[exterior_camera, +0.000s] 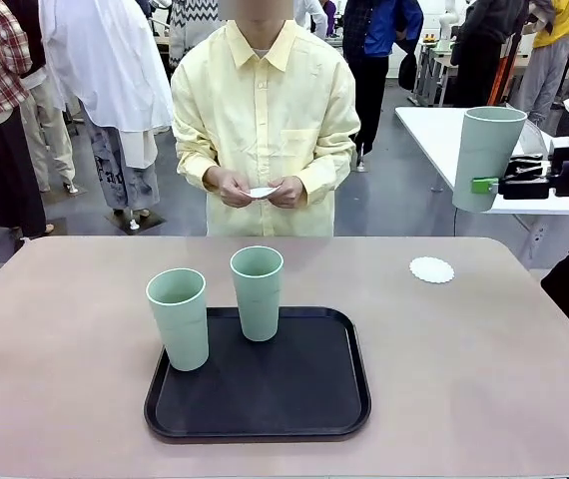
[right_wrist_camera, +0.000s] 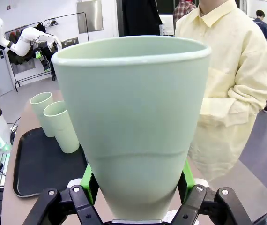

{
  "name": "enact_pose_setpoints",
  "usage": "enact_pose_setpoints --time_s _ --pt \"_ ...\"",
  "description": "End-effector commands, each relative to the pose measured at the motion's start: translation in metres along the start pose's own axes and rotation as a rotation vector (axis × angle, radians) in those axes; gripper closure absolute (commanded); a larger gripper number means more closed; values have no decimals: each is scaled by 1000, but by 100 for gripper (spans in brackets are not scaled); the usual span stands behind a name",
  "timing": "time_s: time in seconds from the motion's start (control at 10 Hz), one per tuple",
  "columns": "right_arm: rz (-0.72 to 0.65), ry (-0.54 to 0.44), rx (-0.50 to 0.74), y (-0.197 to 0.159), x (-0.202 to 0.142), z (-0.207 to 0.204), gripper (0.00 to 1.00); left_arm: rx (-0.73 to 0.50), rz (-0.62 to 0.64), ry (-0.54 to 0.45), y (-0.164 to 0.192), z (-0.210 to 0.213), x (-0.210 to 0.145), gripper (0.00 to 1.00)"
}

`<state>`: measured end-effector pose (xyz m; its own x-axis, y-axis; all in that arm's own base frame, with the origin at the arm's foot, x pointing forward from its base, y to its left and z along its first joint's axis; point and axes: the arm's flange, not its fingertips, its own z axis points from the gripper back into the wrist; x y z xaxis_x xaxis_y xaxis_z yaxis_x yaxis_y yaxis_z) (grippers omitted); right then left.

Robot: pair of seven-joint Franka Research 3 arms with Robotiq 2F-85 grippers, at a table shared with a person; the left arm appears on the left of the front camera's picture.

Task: Place coasters on the table and set cups on them.
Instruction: Pick up one Reusable plastic cup and place it on a coaster set by the human.

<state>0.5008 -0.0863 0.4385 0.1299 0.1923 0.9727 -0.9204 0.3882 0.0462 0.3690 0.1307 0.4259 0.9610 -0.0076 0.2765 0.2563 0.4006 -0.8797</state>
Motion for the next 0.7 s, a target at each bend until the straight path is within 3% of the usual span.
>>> enact_pose_setpoints --time_s 0.0,0.6 --pt "-2 -1 -2 1 3 1 19 -18 -16 -10 0 1 0 0" --pt "108 -5 126 -66 -55 -12 19 -18 -16 -10 0 1 0 0"
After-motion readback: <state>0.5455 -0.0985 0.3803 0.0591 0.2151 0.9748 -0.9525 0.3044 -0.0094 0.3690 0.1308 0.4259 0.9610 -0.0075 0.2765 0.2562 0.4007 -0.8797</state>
